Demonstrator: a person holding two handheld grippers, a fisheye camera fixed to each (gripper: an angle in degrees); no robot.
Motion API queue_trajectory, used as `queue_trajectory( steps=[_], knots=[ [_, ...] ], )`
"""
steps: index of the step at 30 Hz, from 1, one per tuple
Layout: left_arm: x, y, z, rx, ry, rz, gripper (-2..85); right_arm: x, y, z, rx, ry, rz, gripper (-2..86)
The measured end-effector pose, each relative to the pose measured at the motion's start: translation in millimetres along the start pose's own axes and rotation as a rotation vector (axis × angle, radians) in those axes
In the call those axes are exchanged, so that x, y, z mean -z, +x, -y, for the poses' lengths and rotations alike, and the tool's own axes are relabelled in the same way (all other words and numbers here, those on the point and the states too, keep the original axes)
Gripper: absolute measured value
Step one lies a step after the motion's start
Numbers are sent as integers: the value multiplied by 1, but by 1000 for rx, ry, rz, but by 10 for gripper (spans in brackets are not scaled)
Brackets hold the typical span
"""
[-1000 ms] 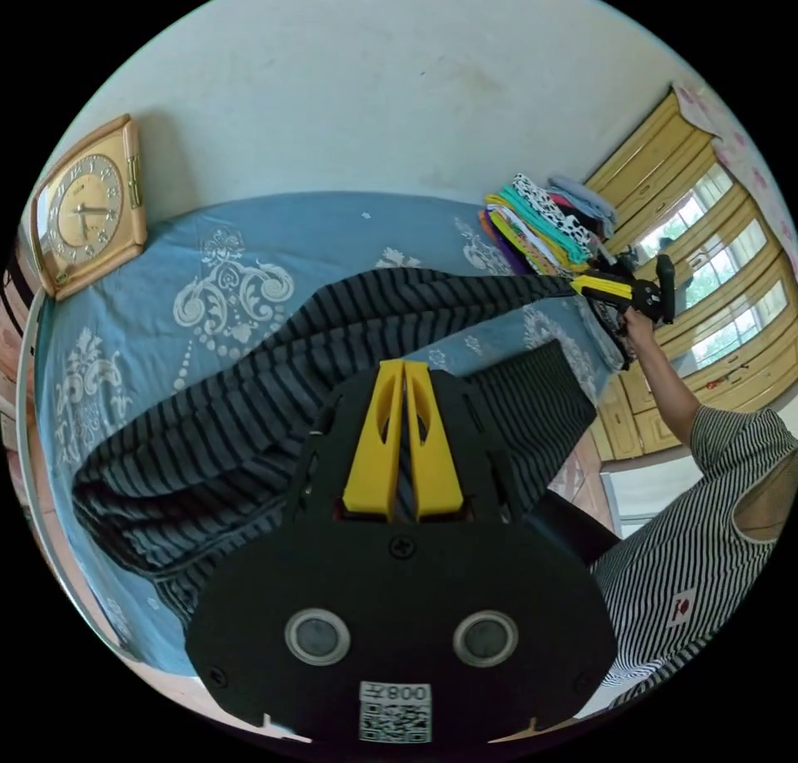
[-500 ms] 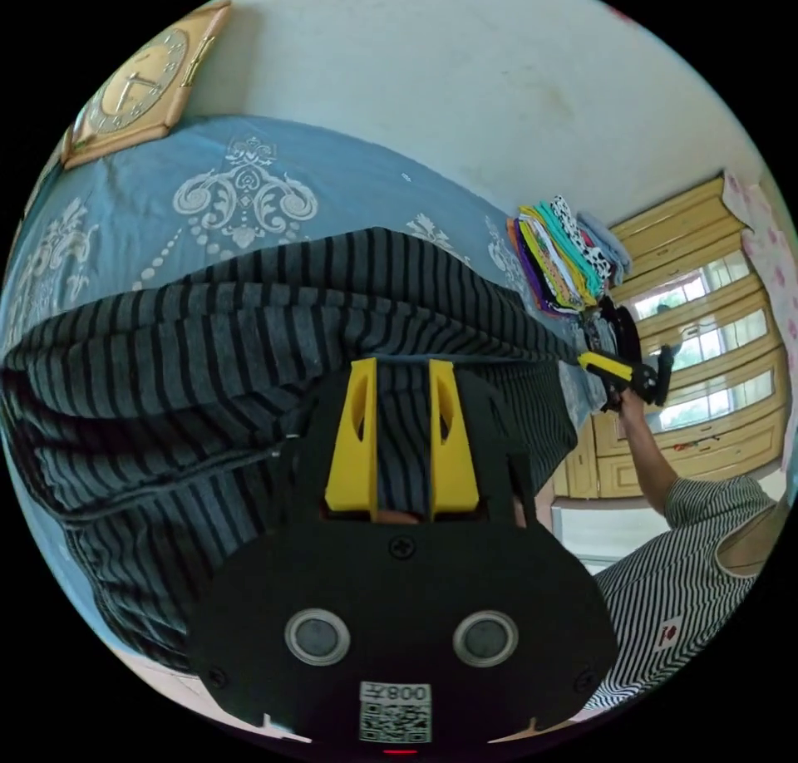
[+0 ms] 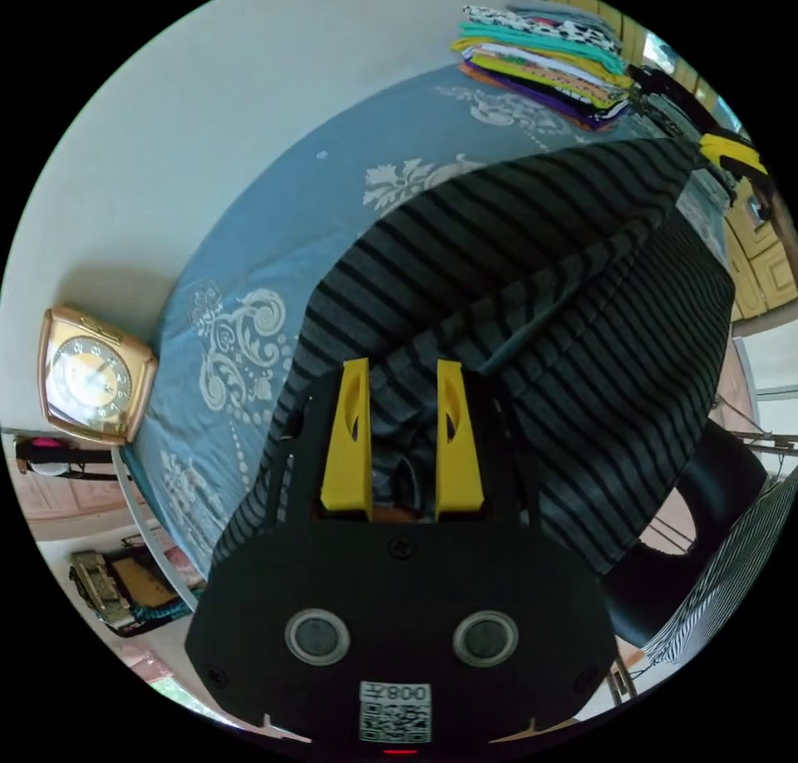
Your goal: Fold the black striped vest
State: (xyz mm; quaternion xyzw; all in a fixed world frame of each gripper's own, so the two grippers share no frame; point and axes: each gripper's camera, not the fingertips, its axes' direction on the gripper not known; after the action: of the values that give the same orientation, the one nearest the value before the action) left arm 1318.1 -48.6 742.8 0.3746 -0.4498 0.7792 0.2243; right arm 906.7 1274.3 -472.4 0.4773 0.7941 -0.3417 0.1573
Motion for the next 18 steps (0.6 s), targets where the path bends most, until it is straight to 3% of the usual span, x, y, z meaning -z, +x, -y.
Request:
queue_trajectory(
  steps=[8,13,18],
  knots=[
    [-34,1,16,-75,-160,-80,35,-13,26,-16,-35,40,41,7],
    [12,-16,-26,63,-3,-104,17,-12,38,-29,-59,101,56,12],
    [98,-48,-98,241,266,-108,8,18,36,-43,-32,247,44,15]
  ],
)
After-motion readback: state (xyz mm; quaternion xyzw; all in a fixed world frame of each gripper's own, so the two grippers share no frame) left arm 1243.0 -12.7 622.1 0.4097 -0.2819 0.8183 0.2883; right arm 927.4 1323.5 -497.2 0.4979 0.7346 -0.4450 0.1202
